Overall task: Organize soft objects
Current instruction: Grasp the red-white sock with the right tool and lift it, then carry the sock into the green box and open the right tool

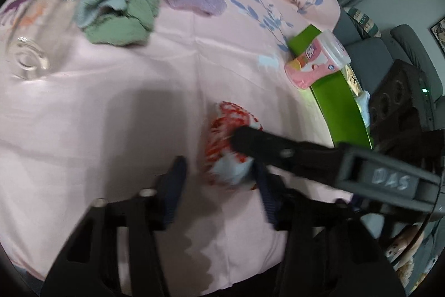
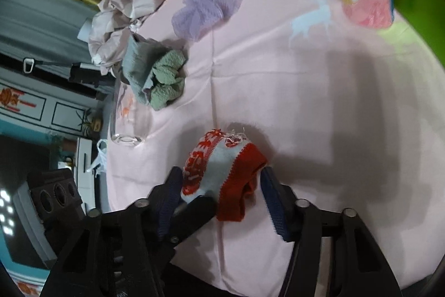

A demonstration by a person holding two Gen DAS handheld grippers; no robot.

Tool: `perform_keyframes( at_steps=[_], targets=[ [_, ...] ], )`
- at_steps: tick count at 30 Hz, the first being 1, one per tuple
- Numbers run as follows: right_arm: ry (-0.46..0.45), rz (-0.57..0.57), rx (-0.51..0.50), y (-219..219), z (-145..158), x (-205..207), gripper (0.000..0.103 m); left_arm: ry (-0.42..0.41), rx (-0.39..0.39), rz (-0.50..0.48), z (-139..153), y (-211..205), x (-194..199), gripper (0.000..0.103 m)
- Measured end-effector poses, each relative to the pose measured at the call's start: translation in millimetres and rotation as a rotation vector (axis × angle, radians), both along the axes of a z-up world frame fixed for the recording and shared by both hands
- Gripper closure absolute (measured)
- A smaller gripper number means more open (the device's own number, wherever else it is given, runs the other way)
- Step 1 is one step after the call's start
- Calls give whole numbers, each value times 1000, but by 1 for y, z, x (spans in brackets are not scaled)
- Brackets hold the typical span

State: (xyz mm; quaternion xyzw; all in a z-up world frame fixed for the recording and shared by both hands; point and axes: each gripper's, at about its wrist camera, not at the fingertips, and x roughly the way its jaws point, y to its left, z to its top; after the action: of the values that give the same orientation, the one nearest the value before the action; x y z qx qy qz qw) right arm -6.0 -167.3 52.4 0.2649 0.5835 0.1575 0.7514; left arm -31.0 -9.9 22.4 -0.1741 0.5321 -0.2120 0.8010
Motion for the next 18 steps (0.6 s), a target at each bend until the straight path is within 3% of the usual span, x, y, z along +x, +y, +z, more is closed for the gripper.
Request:
perform_keyframes(
  at_steps=[6,18],
  targets=[
    [-9,5,26,2,-7,-3,61,-32,0,-20,5,-7,-3,75],
    [-171,-120,22,-45,51,-27,62,-182,-21,-150,54,-58,-7,76]
  ],
)
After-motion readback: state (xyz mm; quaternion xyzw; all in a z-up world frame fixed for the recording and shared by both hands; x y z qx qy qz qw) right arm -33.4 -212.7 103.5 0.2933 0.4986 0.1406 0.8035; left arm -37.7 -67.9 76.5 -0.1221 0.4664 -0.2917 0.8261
